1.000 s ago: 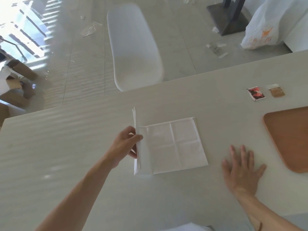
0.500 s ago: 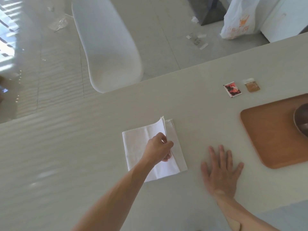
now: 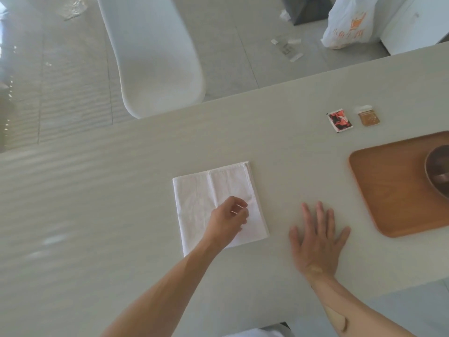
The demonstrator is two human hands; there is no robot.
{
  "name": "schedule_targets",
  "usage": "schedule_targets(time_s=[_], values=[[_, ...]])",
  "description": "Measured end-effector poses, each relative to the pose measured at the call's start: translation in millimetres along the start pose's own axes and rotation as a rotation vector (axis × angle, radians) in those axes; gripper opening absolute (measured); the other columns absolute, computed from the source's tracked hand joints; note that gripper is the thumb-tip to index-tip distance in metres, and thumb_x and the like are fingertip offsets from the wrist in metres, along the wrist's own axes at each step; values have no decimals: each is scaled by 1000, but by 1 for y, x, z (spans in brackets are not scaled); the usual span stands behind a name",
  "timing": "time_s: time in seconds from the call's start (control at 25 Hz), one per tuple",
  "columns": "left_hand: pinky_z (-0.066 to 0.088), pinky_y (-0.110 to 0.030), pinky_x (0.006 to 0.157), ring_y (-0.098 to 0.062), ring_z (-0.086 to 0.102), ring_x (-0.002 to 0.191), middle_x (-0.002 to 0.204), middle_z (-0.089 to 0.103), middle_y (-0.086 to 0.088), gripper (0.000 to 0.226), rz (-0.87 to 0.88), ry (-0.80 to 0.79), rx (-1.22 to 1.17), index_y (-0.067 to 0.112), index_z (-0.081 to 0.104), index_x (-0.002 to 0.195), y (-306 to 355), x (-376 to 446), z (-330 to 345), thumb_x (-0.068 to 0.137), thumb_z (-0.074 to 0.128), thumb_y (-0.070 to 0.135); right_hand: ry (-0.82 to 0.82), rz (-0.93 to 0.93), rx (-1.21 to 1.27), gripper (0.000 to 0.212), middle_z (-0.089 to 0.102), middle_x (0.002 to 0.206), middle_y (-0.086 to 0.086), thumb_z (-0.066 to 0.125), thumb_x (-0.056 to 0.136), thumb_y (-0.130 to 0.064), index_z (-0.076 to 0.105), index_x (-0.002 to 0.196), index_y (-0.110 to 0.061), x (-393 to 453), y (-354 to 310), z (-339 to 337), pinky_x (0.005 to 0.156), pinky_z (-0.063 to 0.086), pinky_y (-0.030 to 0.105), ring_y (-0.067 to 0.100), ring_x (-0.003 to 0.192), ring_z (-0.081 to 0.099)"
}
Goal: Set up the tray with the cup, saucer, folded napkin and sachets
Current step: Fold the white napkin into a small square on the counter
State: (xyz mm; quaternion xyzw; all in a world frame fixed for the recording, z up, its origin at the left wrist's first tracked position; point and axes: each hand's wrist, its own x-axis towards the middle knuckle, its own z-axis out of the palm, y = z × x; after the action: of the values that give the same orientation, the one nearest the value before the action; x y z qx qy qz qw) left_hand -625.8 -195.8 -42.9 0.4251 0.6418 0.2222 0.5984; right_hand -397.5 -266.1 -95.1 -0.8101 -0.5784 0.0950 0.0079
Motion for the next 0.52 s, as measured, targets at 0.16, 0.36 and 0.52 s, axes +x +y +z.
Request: schedule_targets(time_s=[0.16, 0.36, 0.52], values=[[50, -11, 73, -2, 66, 91, 95, 69, 21, 17, 201, 201, 99, 36, 65, 90, -31, -30, -37, 89, 59, 21, -28, -26, 1, 69, 23, 161, 5, 21, 87, -56, 27, 151, -31, -1, -4, -8, 114, 6, 67, 29, 149, 17], [49, -26, 90, -11, 59, 112, 126, 61, 8, 34, 447, 430, 457, 22, 60, 122, -53, -37, -65, 93, 46, 29, 178, -149, 261, 56, 45, 148, 13, 37, 88, -37, 50, 138, -15, 5, -51, -29, 112, 18, 67, 33, 140, 37], [31, -41, 116, -27, 29, 146, 152, 42, -11, 47, 438, 435, 758, 6, 44, 143, -45, -11, -47, 97, 45, 14, 126, -645, 211, 43, 45, 149, 5, 44, 95, -18, 50, 138, -16, 16, -157, -27, 116, 26, 54, 29, 143, 33]])
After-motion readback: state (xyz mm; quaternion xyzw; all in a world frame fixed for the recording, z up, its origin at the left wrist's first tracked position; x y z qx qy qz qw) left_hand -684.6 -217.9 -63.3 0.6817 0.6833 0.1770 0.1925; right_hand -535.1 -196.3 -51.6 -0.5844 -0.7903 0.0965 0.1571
